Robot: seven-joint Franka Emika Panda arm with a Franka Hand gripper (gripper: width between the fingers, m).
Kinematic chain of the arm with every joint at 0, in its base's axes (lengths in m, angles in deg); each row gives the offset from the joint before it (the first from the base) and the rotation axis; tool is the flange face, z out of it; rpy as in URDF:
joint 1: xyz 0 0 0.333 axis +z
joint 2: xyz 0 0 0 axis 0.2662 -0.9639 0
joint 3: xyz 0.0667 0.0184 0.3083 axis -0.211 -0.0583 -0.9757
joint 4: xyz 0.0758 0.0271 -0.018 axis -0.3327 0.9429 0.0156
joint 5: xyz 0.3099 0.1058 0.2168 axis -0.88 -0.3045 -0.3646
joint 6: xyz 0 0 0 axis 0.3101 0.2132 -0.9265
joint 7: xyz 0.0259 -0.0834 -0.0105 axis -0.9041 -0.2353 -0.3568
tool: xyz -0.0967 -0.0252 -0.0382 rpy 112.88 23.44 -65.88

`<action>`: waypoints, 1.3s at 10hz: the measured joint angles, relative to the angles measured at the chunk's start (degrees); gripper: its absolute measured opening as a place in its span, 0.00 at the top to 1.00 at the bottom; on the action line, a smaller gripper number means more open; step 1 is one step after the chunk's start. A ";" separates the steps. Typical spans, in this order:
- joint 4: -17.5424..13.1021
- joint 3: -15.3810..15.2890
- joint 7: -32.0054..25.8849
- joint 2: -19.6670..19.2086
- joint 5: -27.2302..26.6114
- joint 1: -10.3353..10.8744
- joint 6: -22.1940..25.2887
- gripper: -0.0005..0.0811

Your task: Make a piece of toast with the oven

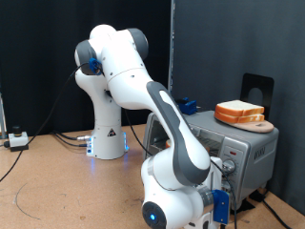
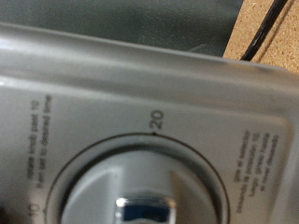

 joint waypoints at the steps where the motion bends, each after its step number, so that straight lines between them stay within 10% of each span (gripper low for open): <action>1: 0.00 0.03 0.00 -0.03 0.00 -0.04 -0.01 0.03; 10: -0.79 -0.16 0.00 0.17 -0.47 -1.44 2.25 0.00; 13: -0.79 -0.16 0.01 0.17 -0.47 -1.44 2.25 0.29</action>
